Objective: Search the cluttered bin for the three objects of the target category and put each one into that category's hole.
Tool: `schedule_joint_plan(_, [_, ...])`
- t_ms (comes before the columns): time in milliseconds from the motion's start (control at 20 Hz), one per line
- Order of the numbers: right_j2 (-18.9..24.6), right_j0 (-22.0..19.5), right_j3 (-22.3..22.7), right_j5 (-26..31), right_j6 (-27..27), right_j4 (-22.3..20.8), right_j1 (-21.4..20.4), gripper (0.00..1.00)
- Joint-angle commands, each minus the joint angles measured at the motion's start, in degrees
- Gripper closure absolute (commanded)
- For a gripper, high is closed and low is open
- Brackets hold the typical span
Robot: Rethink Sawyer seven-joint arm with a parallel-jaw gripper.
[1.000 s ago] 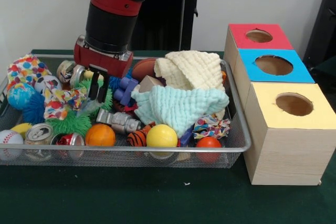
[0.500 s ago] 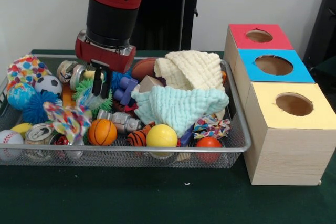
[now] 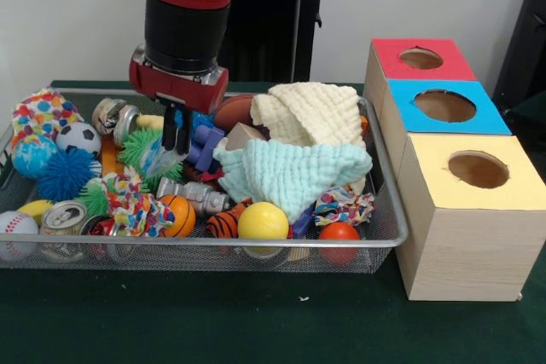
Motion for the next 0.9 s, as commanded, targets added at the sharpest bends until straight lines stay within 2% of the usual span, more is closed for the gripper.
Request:
schedule_joint_plan(50, [6.01,-1.53,-0.35,10.23,4.89,2.60,-0.85,1.00])
schedule_joint_plan(500, [5.96,-2.42,-2.15,17.95,1.72,1.74,-6.52,1.00])
schedule_joint_plan(900, [6.32,-2.40,-9.64,29.79,1.86,1.70,-7.86,1.00])
